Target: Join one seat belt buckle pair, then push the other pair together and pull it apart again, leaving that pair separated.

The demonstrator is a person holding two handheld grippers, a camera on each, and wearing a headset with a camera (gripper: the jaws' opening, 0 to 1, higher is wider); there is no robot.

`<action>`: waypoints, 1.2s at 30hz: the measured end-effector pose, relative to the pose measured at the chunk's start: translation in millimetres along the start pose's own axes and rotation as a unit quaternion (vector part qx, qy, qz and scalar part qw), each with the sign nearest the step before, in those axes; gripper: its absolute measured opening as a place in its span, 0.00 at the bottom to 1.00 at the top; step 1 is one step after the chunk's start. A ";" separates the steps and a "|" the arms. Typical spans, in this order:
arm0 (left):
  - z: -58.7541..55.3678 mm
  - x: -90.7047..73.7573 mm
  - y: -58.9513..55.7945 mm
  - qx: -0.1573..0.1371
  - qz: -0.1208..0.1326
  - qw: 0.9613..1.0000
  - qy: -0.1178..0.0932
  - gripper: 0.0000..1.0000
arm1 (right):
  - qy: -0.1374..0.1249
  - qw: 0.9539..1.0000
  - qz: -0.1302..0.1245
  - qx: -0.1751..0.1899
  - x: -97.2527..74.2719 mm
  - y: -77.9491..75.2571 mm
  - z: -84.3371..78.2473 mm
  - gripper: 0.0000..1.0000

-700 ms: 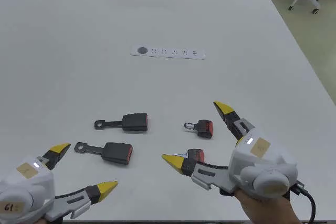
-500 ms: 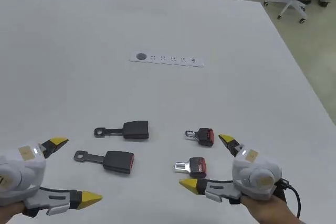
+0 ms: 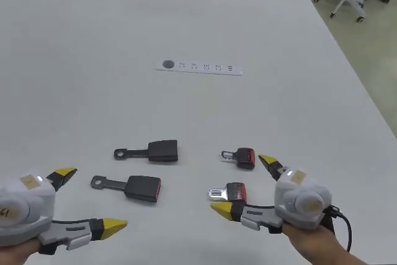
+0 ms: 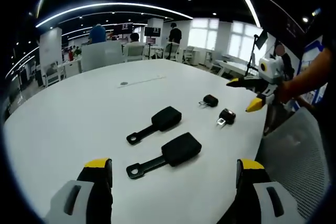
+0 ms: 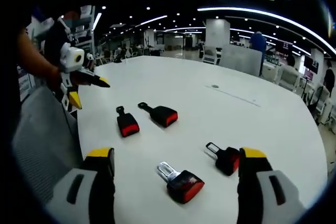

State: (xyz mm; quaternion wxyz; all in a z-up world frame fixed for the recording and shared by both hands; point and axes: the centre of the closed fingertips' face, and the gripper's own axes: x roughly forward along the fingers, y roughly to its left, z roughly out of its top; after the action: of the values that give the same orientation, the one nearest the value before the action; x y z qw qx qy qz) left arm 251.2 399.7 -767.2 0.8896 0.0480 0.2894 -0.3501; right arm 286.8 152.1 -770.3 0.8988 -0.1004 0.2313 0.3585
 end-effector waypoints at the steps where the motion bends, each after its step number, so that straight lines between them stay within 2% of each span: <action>1: 0.4 -0.2 0.2 -0.001 0.000 1.000 -0.001 1.00 | -0.001 1.000 0.000 0.001 0.5 0.4 0.2 1.00; 10: 10.0 -4.6 4.8 -0.004 0.003 1.000 -0.014 1.00 | -0.008 1.000 -0.002 0.014 4.0 2.7 3.6 1.00; 18: 11.9 -4.7 1.9 -0.011 -0.001 1.000 -0.018 1.00 | -0.006 1.000 0.003 0.026 6.7 6.6 2.9 1.00; 25: 15.4 -4.2 0.8 -0.007 -0.008 1.000 -0.020 1.00 | -0.009 1.000 0.008 0.022 7.1 12.6 5.0 1.00; 36: 18.4 -8.3 -2.5 0.006 -0.015 1.000 -0.020 1.00 | -0.004 1.000 0.019 0.023 2.5 23.7 0.1 0.99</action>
State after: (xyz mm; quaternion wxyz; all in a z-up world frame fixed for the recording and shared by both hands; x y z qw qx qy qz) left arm 253.6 397.5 -747.0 0.8896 0.0418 0.2701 -0.3660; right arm 272.0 170.8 -771.8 0.8950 -0.0739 0.2375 0.3702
